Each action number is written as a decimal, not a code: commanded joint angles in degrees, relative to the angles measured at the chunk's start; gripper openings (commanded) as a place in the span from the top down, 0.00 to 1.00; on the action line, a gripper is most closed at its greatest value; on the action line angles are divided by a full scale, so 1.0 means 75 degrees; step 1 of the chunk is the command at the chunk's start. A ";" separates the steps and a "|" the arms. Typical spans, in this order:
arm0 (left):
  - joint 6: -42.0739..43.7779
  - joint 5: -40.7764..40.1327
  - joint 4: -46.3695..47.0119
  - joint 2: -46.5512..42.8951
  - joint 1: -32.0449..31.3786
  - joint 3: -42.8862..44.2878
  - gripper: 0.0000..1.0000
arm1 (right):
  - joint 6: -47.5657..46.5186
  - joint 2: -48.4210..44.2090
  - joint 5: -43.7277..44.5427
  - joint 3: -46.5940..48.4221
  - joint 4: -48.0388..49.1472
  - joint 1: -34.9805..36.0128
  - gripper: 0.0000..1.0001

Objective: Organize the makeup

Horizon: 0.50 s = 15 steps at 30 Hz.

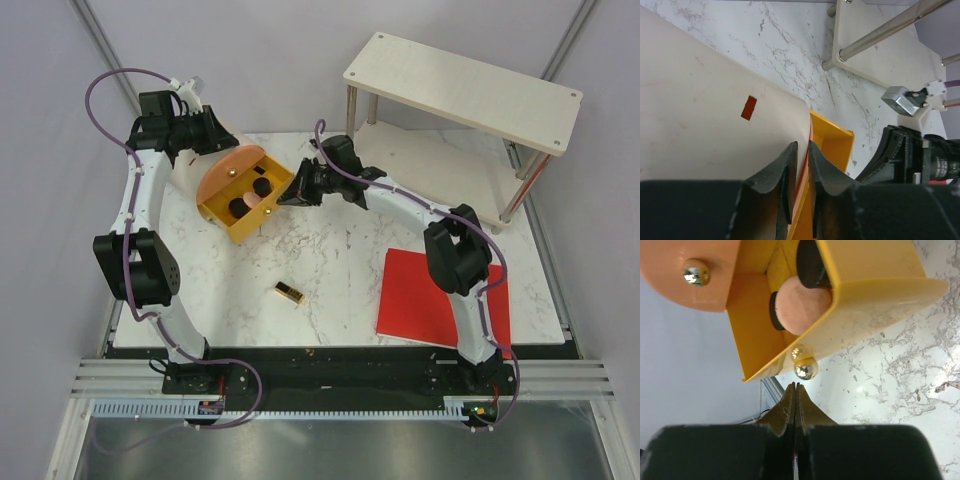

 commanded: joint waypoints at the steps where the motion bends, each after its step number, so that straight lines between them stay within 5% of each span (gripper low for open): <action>1: 0.0156 -0.0725 -0.1973 0.0606 0.0123 -0.0400 0.75 | 0.0573 0.0488 -0.0515 0.0315 0.0393 0.0006 1.00; 15: 0.0144 -0.0749 -0.1973 0.0653 0.0123 -0.0412 0.75 | 0.2014 0.1859 -0.0574 0.1568 0.2325 0.0076 1.00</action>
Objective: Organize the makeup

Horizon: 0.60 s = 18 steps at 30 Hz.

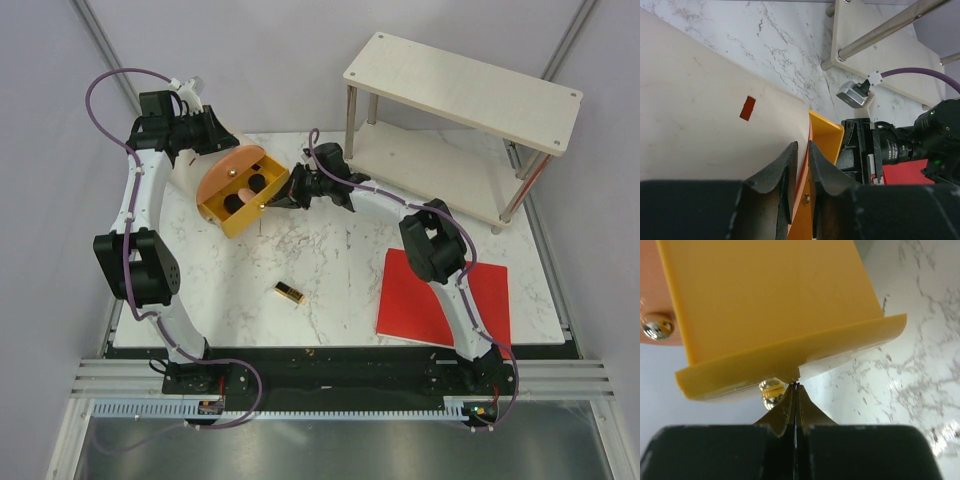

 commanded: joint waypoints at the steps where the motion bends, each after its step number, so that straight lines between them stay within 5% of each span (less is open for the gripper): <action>1: 0.0144 -0.0813 -0.1985 0.0607 0.0120 -0.0426 0.75 | 0.0761 0.0487 0.0032 0.1126 0.1612 0.0094 1.00; 18: 0.0144 -0.0848 -0.1996 0.0677 0.0120 -0.0403 0.75 | 0.2321 0.2398 0.0290 0.3074 0.2762 0.0305 0.92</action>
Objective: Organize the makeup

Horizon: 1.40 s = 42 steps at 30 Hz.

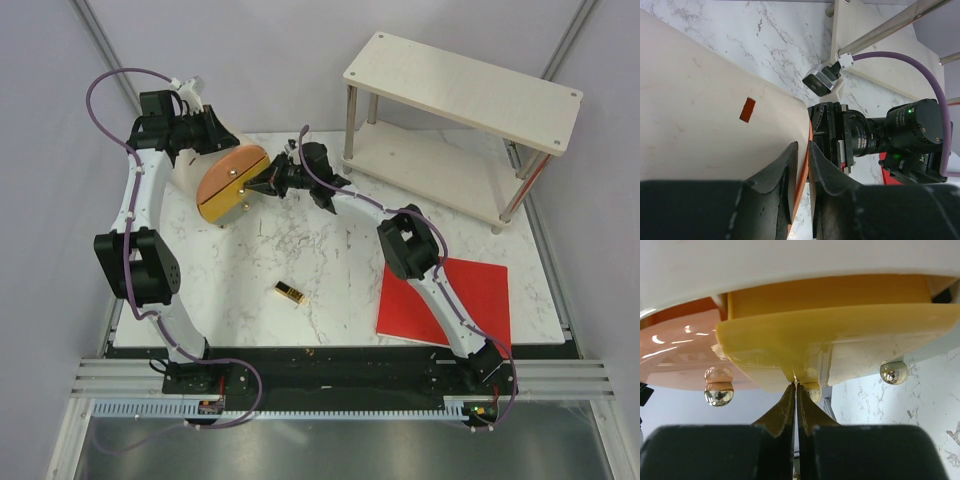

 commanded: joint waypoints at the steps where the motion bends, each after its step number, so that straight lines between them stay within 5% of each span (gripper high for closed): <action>1: 0.0147 -0.0868 -0.1997 0.0659 0.0123 -0.0420 0.75 | 0.0147 0.0169 0.0298 0.0460 0.0323 -0.0007 0.91; 14: 0.0205 -0.0927 -0.2043 0.0636 0.0123 -0.0409 0.75 | 0.0439 0.0474 0.0346 0.0718 0.0509 -0.0042 0.83; 20: 0.0205 -0.0939 -0.2055 0.0624 0.0123 -0.0374 0.75 | 0.0111 -0.0545 0.0311 -0.1153 0.0907 -0.0218 0.80; 28: 0.0205 -0.0927 -0.2055 0.0636 0.0123 -0.0374 0.75 | 0.0613 -0.0875 0.0030 -0.2352 0.2332 -0.0312 0.49; 32: 0.0205 -0.0927 -0.2055 0.0636 0.0123 -0.0397 0.75 | 0.1505 -0.0582 -0.0006 -0.2599 0.3146 -0.0300 0.45; 42: 0.0205 -0.0927 -0.2055 0.0636 0.0123 -0.0374 0.75 | 0.1611 -0.0031 0.0006 -0.1990 0.2783 -0.0019 0.42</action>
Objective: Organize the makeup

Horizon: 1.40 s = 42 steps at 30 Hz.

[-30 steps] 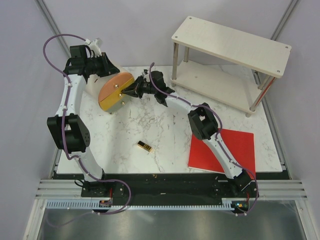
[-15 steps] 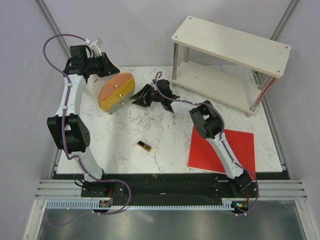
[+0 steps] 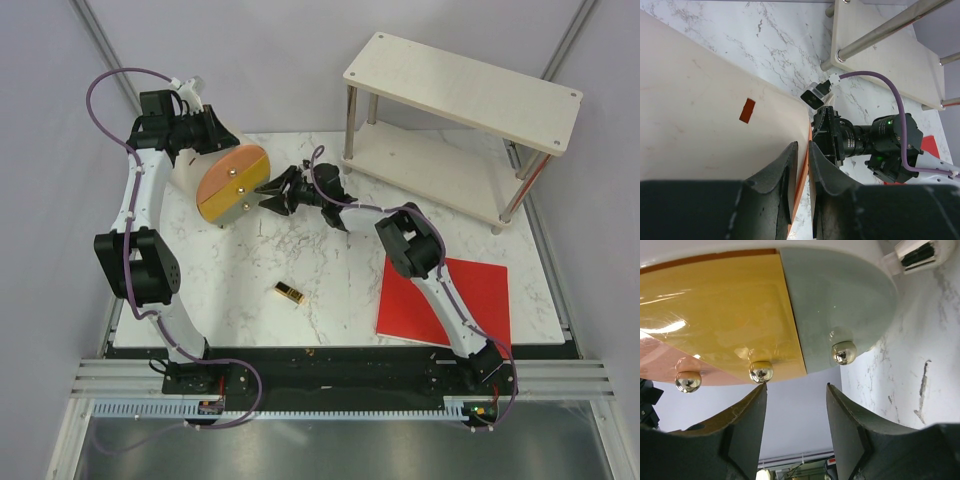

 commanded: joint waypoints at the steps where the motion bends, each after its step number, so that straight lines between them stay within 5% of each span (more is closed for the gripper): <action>1: 0.0203 -0.0927 -0.2032 0.0604 0.0123 -0.0414 0.75 | 0.0119 0.0235 -0.0055 0.0546 0.0117 0.0212 0.43; 42: 0.0203 -0.0927 -0.2043 0.0604 0.0123 -0.0449 0.75 | 0.0166 0.1828 0.0355 0.2304 -0.0704 0.0493 0.55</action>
